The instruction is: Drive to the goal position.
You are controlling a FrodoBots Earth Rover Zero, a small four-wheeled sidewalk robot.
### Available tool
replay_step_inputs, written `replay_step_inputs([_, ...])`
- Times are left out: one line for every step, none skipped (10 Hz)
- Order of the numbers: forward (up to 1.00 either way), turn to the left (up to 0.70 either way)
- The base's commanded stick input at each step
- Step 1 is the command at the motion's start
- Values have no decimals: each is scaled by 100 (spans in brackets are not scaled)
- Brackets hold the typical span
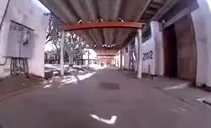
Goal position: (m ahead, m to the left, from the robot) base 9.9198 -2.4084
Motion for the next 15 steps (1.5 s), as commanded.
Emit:
replay_step_inputs([70, 0])
replay_step_inputs([70, 0])
replay_step_inputs([70, 0])
replay_step_inputs([70, 0])
replay_step_inputs([70, 0])
replay_step_inputs([70, 0])
replay_step_inputs([70, 0])
replay_step_inputs([70, 0])
replay_step_inputs([70, 0])
replay_step_inputs([70, 0])
replay_step_inputs([70, 0])
replay_step_inputs([70, 0])
replay_step_inputs([70, 0])
replay_step_inputs([70, 0])
replay_step_inputs([70, 0])
